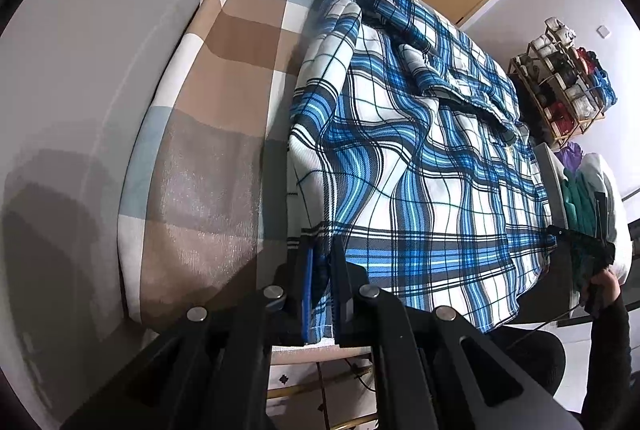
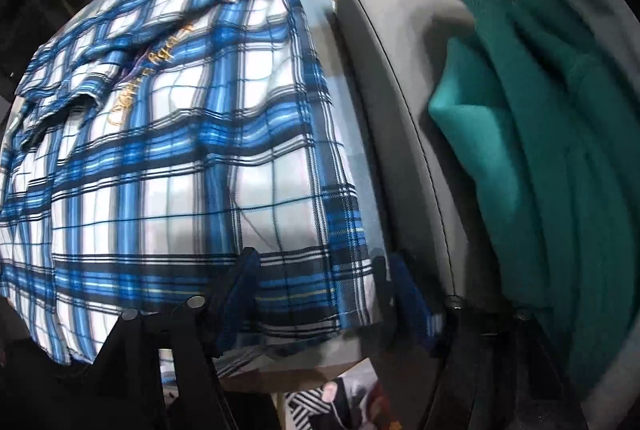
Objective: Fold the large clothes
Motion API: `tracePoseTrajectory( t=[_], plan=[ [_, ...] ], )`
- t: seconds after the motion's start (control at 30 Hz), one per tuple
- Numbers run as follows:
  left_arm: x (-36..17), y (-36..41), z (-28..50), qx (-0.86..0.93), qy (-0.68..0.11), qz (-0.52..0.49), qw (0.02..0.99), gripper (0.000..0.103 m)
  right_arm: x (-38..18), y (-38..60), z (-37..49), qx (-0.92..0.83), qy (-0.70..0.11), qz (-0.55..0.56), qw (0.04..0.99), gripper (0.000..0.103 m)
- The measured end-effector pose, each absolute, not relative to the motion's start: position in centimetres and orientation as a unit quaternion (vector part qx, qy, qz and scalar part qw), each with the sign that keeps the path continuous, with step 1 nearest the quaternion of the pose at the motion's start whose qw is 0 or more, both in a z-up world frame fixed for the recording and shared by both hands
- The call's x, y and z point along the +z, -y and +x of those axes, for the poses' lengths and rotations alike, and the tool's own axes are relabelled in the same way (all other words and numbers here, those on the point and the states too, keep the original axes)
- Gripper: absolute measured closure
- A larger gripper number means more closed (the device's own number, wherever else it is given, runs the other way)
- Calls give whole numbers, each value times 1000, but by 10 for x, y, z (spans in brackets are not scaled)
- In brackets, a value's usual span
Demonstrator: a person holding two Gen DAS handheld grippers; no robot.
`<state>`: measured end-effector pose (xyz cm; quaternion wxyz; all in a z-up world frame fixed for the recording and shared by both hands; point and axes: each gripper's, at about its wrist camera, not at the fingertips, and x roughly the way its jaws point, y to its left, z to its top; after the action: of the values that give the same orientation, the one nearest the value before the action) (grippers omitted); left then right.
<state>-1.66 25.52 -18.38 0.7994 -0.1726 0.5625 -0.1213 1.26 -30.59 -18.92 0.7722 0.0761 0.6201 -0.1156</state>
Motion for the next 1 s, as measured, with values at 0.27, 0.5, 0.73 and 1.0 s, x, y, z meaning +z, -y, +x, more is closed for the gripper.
tracePoseTrajectory(
  t=[0.27,0.5,0.73,1.0],
  plan=[
    [-184,-254,-17,-121,-566,-168,798,101,-192,290,2,-78,-619,81,777,97],
    [-187,-254,-16,-120,-573,-166,794,101,-173,287,-7,-35,-584,128,801,92],
    [-188,-250,-18,-146,-584,-167,781,98,-189,303,-1,-34,-581,175,794,60],
    [-185,-245,-20,-163,-580,-164,781,72,-185,313,-16,-8,-541,218,812,99]
  ],
)
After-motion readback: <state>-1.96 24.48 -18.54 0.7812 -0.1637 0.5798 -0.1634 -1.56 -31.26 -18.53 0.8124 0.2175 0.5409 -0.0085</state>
